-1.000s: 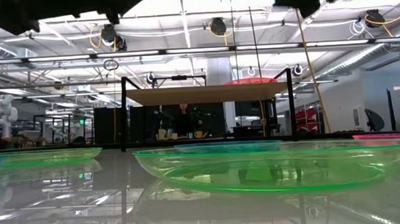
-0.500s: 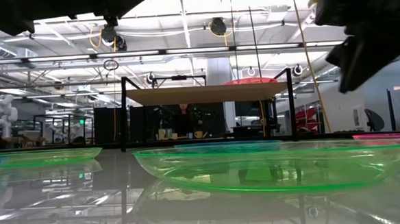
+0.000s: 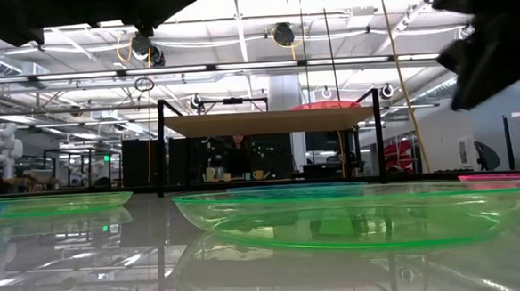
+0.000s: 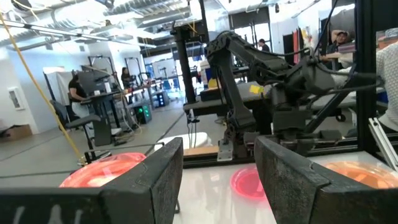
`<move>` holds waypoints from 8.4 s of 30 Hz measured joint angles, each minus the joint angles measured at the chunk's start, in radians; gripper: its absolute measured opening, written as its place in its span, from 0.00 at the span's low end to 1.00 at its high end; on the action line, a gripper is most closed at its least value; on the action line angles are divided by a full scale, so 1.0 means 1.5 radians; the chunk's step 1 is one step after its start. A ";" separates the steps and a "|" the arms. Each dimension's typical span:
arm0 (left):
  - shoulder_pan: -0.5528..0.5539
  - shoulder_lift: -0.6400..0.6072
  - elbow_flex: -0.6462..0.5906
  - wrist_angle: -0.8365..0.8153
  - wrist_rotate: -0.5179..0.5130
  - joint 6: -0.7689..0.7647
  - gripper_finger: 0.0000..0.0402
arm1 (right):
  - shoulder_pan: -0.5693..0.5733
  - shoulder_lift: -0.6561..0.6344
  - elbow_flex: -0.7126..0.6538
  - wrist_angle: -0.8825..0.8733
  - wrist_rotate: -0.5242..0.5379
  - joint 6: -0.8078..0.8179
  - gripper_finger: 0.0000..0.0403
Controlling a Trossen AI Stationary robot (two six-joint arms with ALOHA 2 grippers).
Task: Place and stack plates onto a shelf
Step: Stack the top blue plate on top of the pink plate on the shelf, then stack the top green plate on top of the blue plate on the shelf
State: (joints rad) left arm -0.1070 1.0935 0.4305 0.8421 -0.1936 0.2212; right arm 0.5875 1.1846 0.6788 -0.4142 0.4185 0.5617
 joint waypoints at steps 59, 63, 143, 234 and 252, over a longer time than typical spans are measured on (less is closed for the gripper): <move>0.001 0.000 0.000 -0.042 0.000 -0.001 0.51 | -0.126 0.310 -0.001 0.420 0.021 -0.539 0.00; 0.001 0.000 0.000 -0.043 0.000 -0.001 0.51 | -0.110 0.278 -0.001 0.419 0.051 -0.542 0.00; 0.001 0.000 0.000 -0.050 0.000 -0.001 0.51 | -0.555 -0.026 0.028 0.378 -0.020 -0.731 0.25; -0.235 0.429 0.595 -1.220 -0.173 -0.439 0.01 | -0.308 -0.116 0.027 0.299 -0.015 -0.592 0.25; 0.038 0.413 0.679 -0.817 -0.167 0.340 0.01 | -0.204 -0.256 0.027 0.344 -0.033 -0.602 0.25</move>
State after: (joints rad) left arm -0.0503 1.7130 1.4490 -0.3837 -0.4436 0.7314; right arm 0.2813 0.8013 0.7200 0.1018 0.3694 -0.3412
